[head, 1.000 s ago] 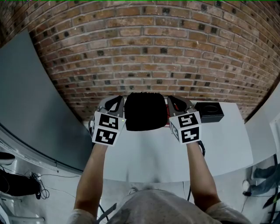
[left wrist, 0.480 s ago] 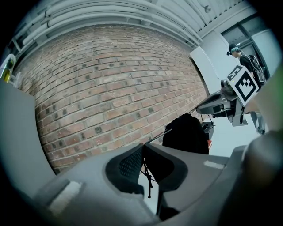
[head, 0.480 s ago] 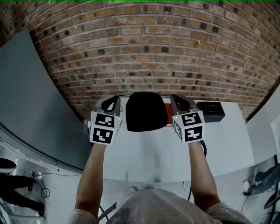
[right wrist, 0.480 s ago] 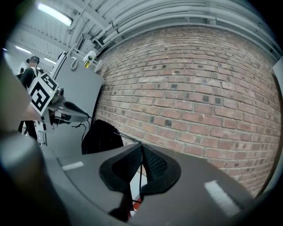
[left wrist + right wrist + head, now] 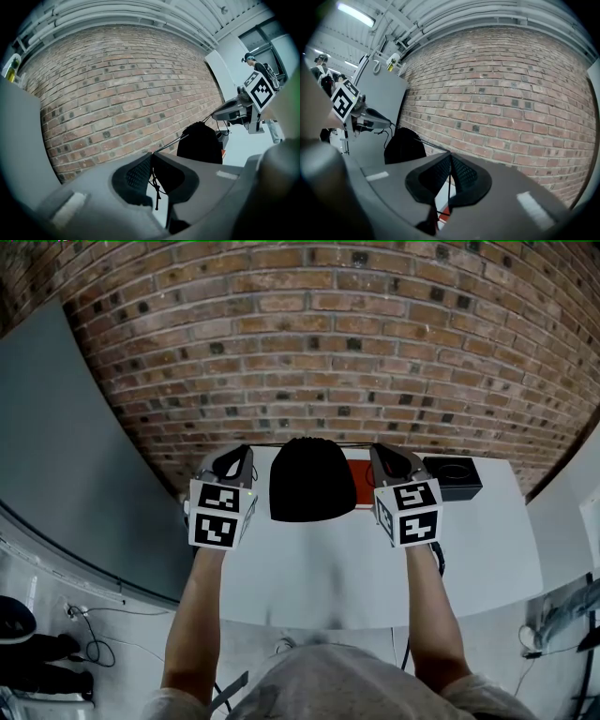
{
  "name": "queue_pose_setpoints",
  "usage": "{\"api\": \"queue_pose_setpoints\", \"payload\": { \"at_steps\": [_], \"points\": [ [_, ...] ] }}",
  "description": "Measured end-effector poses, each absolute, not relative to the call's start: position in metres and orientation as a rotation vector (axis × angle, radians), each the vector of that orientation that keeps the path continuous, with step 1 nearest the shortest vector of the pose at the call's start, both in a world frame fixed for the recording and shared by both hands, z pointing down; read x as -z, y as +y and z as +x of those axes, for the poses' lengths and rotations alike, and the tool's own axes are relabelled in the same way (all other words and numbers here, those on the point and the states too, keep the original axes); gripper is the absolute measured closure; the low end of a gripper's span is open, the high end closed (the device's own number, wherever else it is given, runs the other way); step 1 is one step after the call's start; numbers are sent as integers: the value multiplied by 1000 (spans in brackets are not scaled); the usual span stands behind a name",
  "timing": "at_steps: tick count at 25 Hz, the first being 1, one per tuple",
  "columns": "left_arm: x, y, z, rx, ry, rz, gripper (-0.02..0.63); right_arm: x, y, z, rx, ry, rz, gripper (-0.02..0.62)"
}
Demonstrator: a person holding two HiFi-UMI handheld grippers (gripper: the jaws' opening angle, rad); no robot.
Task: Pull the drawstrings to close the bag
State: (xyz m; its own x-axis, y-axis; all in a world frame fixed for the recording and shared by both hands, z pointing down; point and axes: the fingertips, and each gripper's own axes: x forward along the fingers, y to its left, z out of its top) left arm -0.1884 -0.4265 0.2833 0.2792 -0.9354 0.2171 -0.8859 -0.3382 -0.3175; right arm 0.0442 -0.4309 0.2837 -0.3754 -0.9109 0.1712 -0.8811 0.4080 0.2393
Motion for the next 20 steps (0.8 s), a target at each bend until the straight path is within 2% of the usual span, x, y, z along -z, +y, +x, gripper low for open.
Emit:
{"api": "queue_pose_setpoints", "payload": {
  "at_steps": [20],
  "points": [
    [-288,-431,-182,569,1708,-2407,591,-284,-435,50,149,-2387,1582,589]
  ]
}}
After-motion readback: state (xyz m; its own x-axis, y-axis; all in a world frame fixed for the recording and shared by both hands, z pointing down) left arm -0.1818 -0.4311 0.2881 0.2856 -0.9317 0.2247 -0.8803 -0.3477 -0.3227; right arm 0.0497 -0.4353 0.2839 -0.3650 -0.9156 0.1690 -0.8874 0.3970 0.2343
